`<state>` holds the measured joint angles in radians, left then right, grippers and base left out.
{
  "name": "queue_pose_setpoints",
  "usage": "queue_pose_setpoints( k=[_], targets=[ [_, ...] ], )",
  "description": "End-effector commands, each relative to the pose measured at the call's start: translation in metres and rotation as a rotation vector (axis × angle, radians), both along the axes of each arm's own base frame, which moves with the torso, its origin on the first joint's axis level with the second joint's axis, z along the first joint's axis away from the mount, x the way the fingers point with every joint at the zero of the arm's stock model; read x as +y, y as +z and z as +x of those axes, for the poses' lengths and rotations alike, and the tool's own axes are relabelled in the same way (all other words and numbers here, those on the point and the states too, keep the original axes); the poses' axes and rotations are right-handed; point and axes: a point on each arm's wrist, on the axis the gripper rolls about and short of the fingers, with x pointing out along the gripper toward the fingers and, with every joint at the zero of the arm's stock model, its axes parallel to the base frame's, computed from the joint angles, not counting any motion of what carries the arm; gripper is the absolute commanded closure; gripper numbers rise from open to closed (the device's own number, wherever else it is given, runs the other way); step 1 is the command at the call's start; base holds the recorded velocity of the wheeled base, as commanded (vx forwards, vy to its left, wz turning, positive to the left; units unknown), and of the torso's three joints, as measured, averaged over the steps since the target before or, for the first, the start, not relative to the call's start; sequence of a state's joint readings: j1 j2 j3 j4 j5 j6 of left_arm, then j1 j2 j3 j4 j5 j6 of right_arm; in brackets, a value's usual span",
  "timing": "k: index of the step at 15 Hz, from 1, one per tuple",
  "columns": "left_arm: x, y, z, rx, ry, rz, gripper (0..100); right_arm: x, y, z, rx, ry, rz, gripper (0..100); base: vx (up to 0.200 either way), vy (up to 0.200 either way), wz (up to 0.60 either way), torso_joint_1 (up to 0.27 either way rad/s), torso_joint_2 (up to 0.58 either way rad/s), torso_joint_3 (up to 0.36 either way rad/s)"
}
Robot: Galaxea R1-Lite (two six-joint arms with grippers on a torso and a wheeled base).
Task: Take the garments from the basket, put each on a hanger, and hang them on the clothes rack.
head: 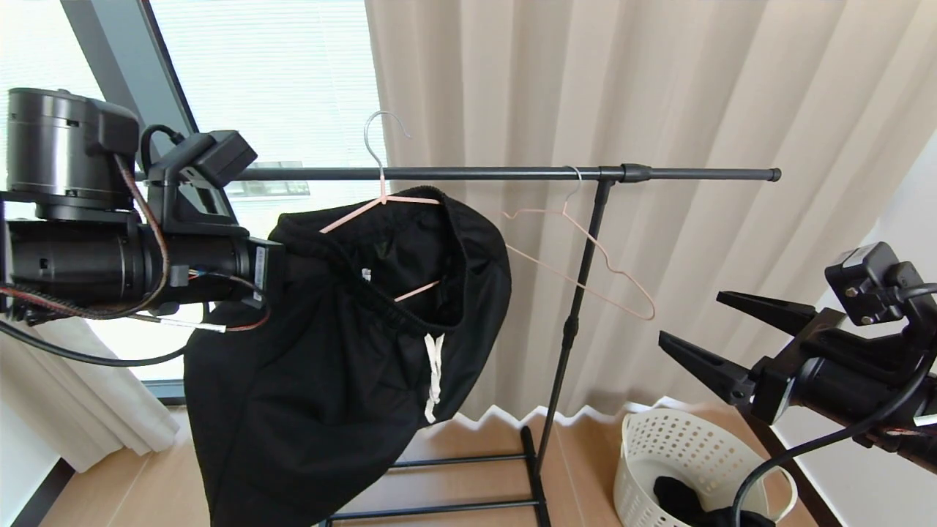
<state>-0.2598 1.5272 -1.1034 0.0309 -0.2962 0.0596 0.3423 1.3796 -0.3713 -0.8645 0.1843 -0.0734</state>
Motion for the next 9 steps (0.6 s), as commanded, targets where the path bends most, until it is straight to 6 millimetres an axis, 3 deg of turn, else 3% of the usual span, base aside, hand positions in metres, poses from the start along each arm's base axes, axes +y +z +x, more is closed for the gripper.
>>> queue_pose_setpoints(
  k=[1, 9],
  targets=[
    [-0.017, -0.012, 0.035, 0.045, 0.029, 0.015, 100, -0.002, 0.010, -0.007, -0.046, 0.000, 0.016, 0, 0.000, 0.000, 0.00, 0.000, 0.00, 0.000],
    [-0.048, -0.039, 0.103, 0.095, 0.219, 0.031, 100, -0.001, 0.009, -0.005, -0.040, 0.000, 0.014, 0, 0.000, 0.000, 0.00, 0.000, 0.00, 0.000]
  ],
)
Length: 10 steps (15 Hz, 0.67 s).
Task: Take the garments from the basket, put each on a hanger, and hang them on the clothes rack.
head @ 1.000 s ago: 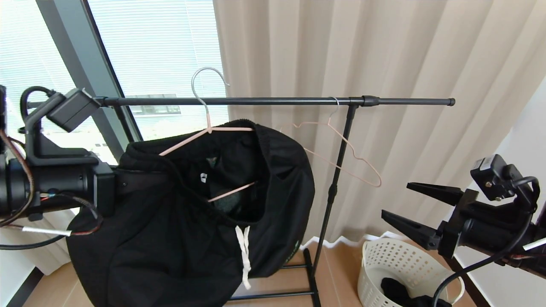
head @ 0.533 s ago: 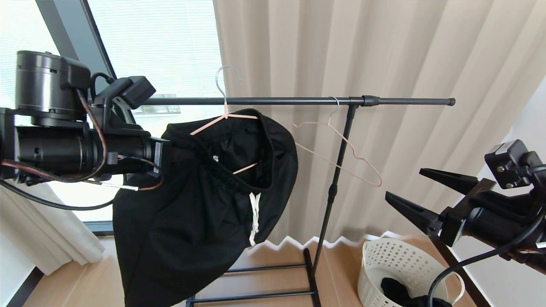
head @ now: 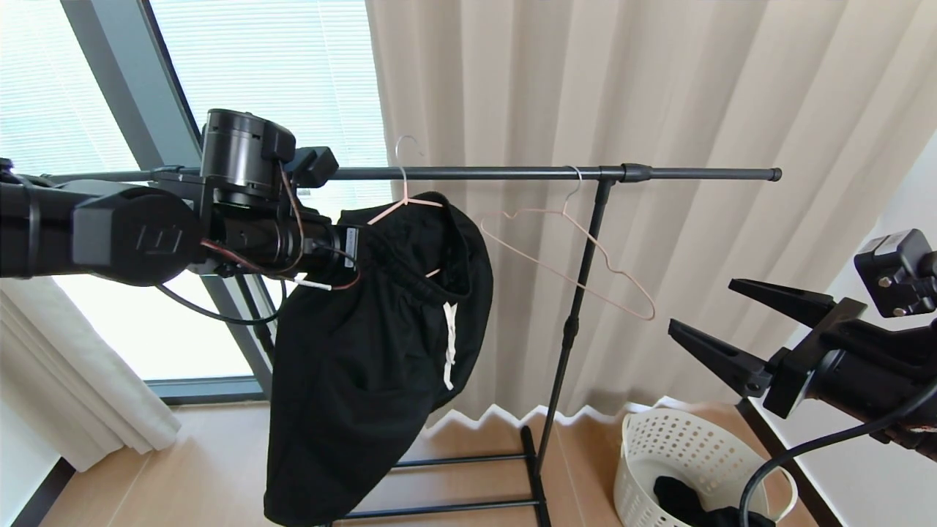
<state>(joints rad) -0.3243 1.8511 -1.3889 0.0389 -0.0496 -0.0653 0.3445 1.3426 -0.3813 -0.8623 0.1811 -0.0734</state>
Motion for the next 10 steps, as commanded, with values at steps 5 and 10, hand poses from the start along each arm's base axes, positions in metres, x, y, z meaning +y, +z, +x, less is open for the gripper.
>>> queue_pose_setpoints(
  k=[5, 10],
  targets=[
    [-0.012, -0.020, 0.034, 0.023, 0.047, 0.008, 100, 0.000, -0.002, 0.001, 0.006, 0.001, -0.002, 0, 0.000, 0.000, 0.00, 0.000, 0.00, 0.000],
    [-0.018, -0.029, 0.055, 0.030, 0.074, -0.024, 100, 0.000, -0.003, 0.000, 0.012, 0.002, -0.004, 0, 0.000, 0.000, 0.00, 0.000, 0.00, 0.000]
  ],
)
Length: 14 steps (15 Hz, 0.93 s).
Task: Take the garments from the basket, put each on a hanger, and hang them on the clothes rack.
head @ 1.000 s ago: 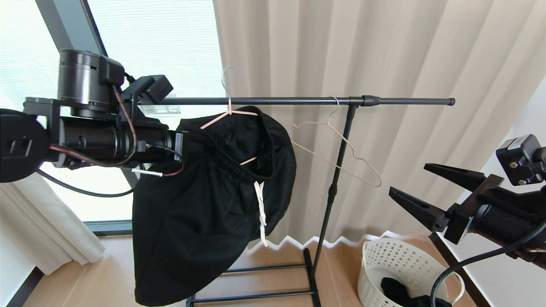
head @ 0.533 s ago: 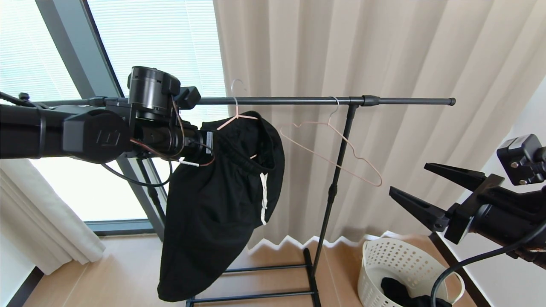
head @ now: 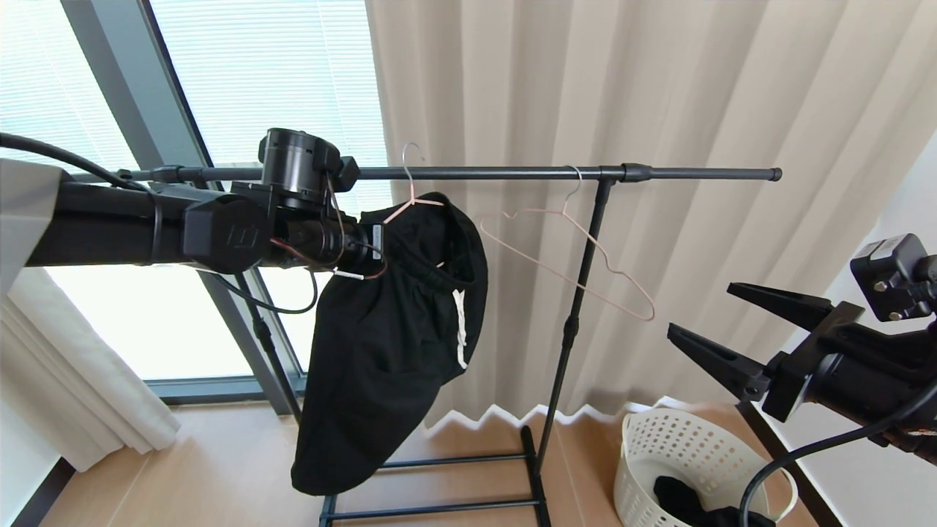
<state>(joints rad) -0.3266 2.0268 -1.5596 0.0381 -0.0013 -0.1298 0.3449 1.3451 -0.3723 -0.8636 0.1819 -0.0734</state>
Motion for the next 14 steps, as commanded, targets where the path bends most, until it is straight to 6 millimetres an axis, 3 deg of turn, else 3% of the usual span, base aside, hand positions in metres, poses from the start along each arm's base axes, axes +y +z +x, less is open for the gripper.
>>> queue_pose_setpoints(
  k=[1, 4, 8, 9, 14],
  targets=[
    [-0.004, -0.013, 0.012, 0.020, 0.004, 0.006, 100, 0.000, -0.001, 0.000, 0.004, 0.001, -0.002, 0, 0.000, 0.000, 0.00, 0.000, 0.00, 0.000],
    [-0.007, -0.018, 0.024, 0.017, 0.020, -0.013, 100, 0.000, -0.001, 0.000, 0.003, 0.001, -0.003, 0, 0.000, 0.000, 0.00, 0.000, 0.00, 0.000],
    [-0.008, -0.021, 0.025, 0.024, 0.019, -0.011, 100, 0.000, -0.001, -0.001, 0.002, 0.003, -0.002, 0, 0.000, 0.000, 0.00, 0.000, 0.00, 0.000],
    [-0.008, -0.021, 0.025, 0.024, 0.019, -0.011, 0, 0.000, -0.001, 0.000, 0.005, 0.003, -0.003, 0, 0.000, 0.000, 0.00, 0.000, 0.00, 0.000],
    [-0.007, -0.023, 0.022, 0.035, 0.034, 0.000, 0, 0.000, -0.002, 0.000, 0.006, 0.006, -0.004, 0, 0.000, 0.000, 0.00, 0.000, 0.00, 0.000]
  ],
)
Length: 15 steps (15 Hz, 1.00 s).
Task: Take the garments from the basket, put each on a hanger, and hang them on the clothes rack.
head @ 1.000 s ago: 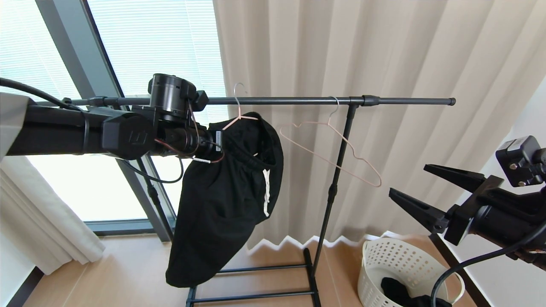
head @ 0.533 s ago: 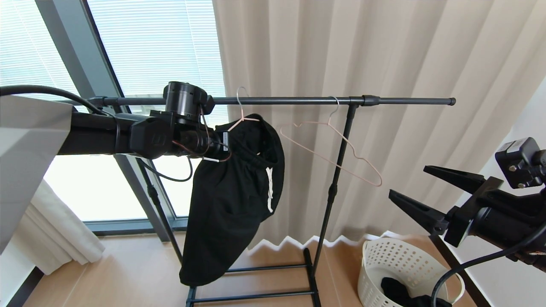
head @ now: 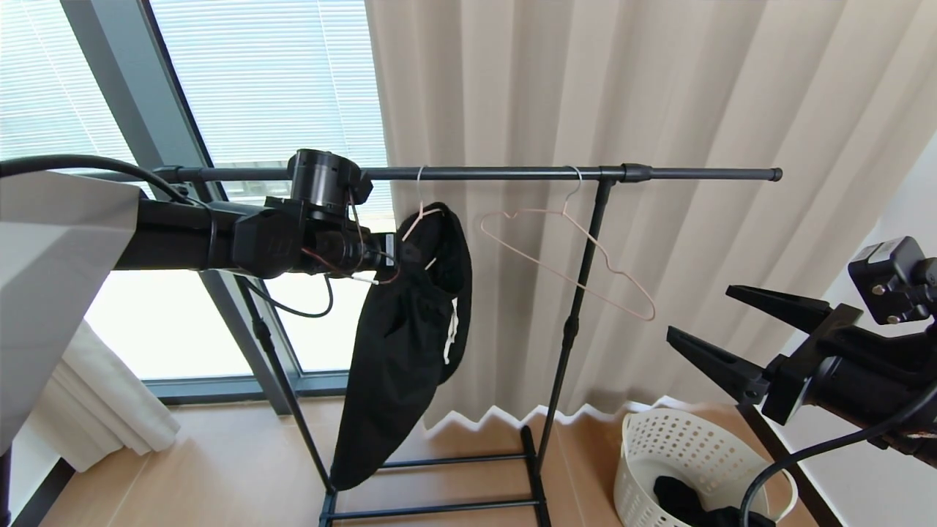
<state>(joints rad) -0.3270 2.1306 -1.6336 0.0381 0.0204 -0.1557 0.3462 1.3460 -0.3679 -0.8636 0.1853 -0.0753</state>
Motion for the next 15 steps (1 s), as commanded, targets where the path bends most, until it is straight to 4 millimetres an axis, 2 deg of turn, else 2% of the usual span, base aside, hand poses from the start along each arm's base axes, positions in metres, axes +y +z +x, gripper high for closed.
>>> queue_pose_setpoints(
  k=[1, 3, 6, 8, 9, 10, 12, 14, 15],
  targets=[
    [0.002, 0.004, -0.006, -0.003, 0.008, 0.004, 0, 0.000, 0.000, 0.000, 0.000, 0.001, -0.001, 0, 0.000, 0.000, 0.00, 0.000, 0.00, 0.000],
    [0.003, 0.017, -0.023, -0.014, -0.001, 0.002, 0, 0.000, 0.000, 0.000, 0.000, 0.001, -0.001, 0, 0.000, 0.000, 0.00, 0.000, 0.00, 0.000],
    [0.010, 0.039, -0.064, -0.032, -0.024, -0.002, 0, -0.002, 0.007, -0.005, -0.036, -0.005, 0.013, 0, 0.000, 0.000, 0.00, 0.000, 0.00, 0.000],
    [0.015, 0.052, -0.094, -0.047, -0.044, -0.005, 0, -0.005, 0.015, -0.012, -0.059, -0.009, 0.023, 0, 0.000, 0.000, 0.00, 0.000, 0.00, 0.000],
    [0.020, 0.058, -0.121, -0.055, -0.064, 0.000, 0, -0.008, 0.020, -0.015, -0.051, -0.045, 0.015, 0, 0.000, 0.000, 0.00, 0.000, 0.00, 0.000],
    [0.022, 0.059, -0.128, -0.059, -0.070, 0.003, 0, -0.009, 0.022, -0.017, -0.049, -0.062, 0.013, 0, 0.000, 0.000, 0.00, 0.000, 0.00, 0.000],
    [0.036, 0.055, -0.180, -0.054, -0.105, 0.020, 0, -0.018, 0.029, -0.036, -0.020, -0.160, -0.008, 0, 0.000, 0.000, 0.00, 0.000, 0.00, 0.000],
    [0.051, 0.035, -0.224, -0.040, -0.126, 0.024, 0, -0.025, 0.014, -0.061, 0.045, -0.207, -0.043, 0, 0.000, 0.000, 0.00, 0.000, 0.00, 0.000],
    [0.056, 0.025, -0.234, -0.045, -0.128, 0.021, 0, -0.028, 0.005, -0.071, 0.063, -0.219, -0.044, 0, 0.000, 0.000, 0.00, 0.000, 0.00, 0.000]
  ],
)
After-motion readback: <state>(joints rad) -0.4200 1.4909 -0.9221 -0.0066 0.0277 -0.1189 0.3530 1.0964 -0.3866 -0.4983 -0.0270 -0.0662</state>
